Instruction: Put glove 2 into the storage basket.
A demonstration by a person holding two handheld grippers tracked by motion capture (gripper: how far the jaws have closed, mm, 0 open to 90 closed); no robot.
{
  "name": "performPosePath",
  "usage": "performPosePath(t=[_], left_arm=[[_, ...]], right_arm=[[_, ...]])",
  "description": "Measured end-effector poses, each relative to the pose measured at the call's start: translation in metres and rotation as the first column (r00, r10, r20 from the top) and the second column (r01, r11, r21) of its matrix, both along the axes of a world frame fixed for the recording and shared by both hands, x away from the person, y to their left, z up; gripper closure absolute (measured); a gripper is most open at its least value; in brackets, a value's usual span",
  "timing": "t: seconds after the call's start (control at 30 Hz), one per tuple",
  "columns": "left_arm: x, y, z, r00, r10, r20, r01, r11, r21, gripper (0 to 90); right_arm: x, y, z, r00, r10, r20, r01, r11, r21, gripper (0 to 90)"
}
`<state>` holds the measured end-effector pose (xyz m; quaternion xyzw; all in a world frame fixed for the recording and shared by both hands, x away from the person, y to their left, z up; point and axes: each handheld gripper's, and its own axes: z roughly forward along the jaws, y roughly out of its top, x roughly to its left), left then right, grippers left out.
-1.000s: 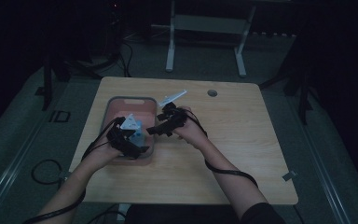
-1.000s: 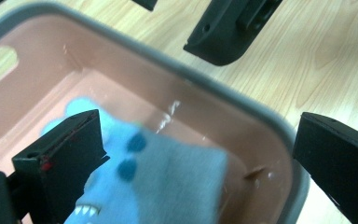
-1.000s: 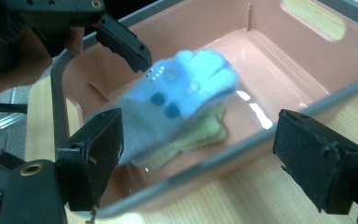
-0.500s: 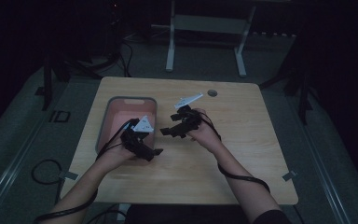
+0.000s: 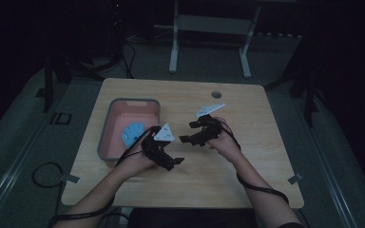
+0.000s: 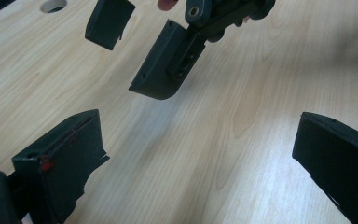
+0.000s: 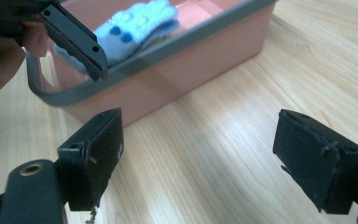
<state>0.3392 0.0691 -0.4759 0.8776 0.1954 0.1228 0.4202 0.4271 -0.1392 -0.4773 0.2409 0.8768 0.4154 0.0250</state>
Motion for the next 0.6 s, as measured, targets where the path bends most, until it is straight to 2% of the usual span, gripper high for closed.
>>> performPosePath(t=[0.2,0.37,0.6], left_arm=[[-0.005,-0.014,-0.002,0.9995,-0.028,0.018,0.028,0.9996,-0.008,2.1],[-0.009,-0.028,-0.009,0.9984,-0.056,0.011,0.056,0.9980,-0.029,2.1],[-0.012,-0.040,-0.019,0.9965,-0.083,0.008,0.083,0.9964,-0.020,2.1]], right_arm=[[-0.005,-0.014,-0.006,1.0000,0.002,-0.004,-0.002,1.000,0.000,16.1],[-0.009,-0.027,-0.015,0.9999,-0.008,-0.010,0.008,1.000,0.003,16.1],[-0.015,-0.043,-0.029,0.9996,-0.018,-0.020,0.018,1.000,-0.003,16.1]])
